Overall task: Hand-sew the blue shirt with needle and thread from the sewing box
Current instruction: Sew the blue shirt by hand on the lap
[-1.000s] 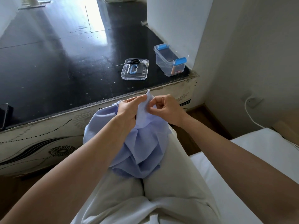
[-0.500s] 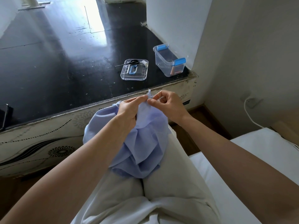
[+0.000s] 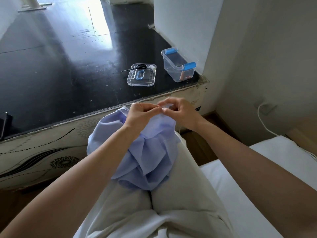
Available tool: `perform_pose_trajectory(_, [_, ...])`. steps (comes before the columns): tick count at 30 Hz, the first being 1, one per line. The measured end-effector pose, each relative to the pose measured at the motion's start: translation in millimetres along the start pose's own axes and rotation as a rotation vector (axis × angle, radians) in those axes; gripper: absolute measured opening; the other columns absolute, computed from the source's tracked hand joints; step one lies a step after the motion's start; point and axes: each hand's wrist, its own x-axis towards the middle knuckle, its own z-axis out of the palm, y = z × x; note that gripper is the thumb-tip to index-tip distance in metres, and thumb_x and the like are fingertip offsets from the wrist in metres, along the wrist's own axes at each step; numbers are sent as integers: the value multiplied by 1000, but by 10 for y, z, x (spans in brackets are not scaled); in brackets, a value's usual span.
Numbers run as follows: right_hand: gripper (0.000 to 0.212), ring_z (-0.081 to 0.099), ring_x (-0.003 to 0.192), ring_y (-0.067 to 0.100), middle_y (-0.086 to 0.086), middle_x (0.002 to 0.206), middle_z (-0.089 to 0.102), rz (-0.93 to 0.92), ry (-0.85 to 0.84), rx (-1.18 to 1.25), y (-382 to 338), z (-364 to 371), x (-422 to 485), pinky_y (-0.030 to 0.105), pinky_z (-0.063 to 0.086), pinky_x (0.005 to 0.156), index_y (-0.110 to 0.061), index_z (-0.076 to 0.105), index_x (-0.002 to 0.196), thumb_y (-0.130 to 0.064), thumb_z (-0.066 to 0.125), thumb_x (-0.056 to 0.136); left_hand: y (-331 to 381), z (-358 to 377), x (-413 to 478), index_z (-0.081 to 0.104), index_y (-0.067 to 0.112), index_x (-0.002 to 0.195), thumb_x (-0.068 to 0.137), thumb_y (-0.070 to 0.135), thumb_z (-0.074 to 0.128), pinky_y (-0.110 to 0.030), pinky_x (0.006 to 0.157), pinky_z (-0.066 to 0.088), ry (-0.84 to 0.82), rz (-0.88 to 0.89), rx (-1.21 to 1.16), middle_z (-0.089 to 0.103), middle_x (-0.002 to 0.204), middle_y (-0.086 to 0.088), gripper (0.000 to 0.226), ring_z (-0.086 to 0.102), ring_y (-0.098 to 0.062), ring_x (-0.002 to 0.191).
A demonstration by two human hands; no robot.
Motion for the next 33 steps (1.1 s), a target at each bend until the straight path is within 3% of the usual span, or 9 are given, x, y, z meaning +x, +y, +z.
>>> perform_pose_trajectory(3, [15,63,79,18,6,85,67,25,90,-38,41,28,-8,23,56,67,-11,68,93,-25,68,91,-35,-31,16,73,15,91,90,21,69,-33,76,57,14,140,146,73,90,-9,8,67,-19,83])
perform_pose_trajectory(8, [20,65,83,23,8,87,68,84,126,3,112,18,-50,30,59,72,-3,68,95,-23,67,91,-104,-102,72,70,20,91,88,22,69,-36,81,58,37,186,275,70,96,-8,4,66,-22,91])
perform_pose_trajectory(13, [17,63,77,16,-4,81,65,94,104,44,95,10,-71,20,56,68,-6,68,97,-22,66,92,-127,-116,131,71,18,92,88,16,70,-38,84,58,45,217,279,69,94,-5,5,66,-24,92])
perform_pose_trajectory(19, [22,66,83,21,5,87,68,101,107,84,106,6,-78,29,59,73,-3,68,100,-23,65,92,-141,-120,124,70,14,97,90,16,67,-28,79,56,13,248,263,69,98,-8,7,64,-17,87])
perform_pose_trajectory(22, [24,66,81,21,4,86,68,98,101,90,97,9,-84,27,59,71,-2,68,100,-24,65,92,-126,-111,81,67,12,100,92,19,63,-27,77,56,-75,197,133,68,98,-9,12,64,-16,86])
perform_pose_trajectory(26, [22,66,78,18,3,85,68,79,80,105,80,5,-100,22,58,67,-1,68,100,-21,65,92,-130,-66,98,70,-1,104,92,14,64,-14,68,53,-46,186,192,67,96,-15,20,62,-12,77])
perform_pose_trajectory(33, [25,67,82,23,9,89,69,93,67,150,90,-7,-110,28,59,69,3,68,103,-20,64,93,-100,-64,91,69,1,103,92,11,65,-13,64,54,-50,145,107,66,90,-6,16,64,-8,73])
